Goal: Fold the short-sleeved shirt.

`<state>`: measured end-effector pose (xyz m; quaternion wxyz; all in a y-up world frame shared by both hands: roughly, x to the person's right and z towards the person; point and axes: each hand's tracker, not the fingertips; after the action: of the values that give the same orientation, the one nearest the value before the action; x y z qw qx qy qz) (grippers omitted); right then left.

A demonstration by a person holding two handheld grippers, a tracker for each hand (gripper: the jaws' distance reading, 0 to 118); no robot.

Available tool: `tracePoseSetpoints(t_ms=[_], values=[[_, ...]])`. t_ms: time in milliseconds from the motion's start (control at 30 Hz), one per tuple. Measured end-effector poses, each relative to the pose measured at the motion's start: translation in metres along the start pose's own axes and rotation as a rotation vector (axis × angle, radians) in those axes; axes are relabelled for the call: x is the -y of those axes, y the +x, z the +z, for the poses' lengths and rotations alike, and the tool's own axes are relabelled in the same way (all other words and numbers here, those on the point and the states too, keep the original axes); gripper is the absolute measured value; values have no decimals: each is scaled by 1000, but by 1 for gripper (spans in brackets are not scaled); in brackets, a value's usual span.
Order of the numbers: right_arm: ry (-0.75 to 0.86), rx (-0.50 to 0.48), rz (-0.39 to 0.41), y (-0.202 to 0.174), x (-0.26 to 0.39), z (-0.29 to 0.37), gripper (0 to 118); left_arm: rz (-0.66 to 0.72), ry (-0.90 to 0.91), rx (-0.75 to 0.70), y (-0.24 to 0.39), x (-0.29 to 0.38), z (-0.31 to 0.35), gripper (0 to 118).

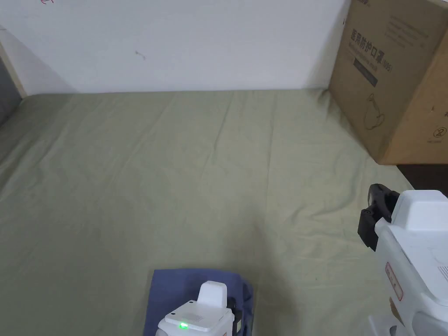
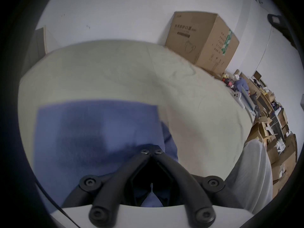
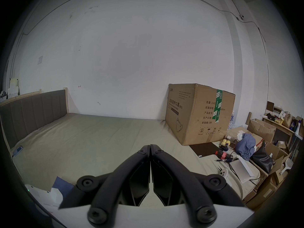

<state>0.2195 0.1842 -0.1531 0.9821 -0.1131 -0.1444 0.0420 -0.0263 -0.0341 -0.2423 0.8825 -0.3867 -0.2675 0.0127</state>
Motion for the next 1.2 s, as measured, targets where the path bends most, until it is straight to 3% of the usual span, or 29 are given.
tracePoseSetpoints(t_ms=[233, 600, 800, 1200], values=[[54, -31, -13, -14, -15, 10, 0, -47, 300, -36, -13, -66, 86, 0], [140, -96, -15, -46, -40, 25, 0, -83, 608, -266, -63, -143, 203, 0], [182, -110, -16, -59, -49, 29, 0, -125, 706, -440, -93, -150, 239, 0], [171, -143, -18, -79, -37, 20, 0, -75, 711, -471, -116, -144, 252, 0]])
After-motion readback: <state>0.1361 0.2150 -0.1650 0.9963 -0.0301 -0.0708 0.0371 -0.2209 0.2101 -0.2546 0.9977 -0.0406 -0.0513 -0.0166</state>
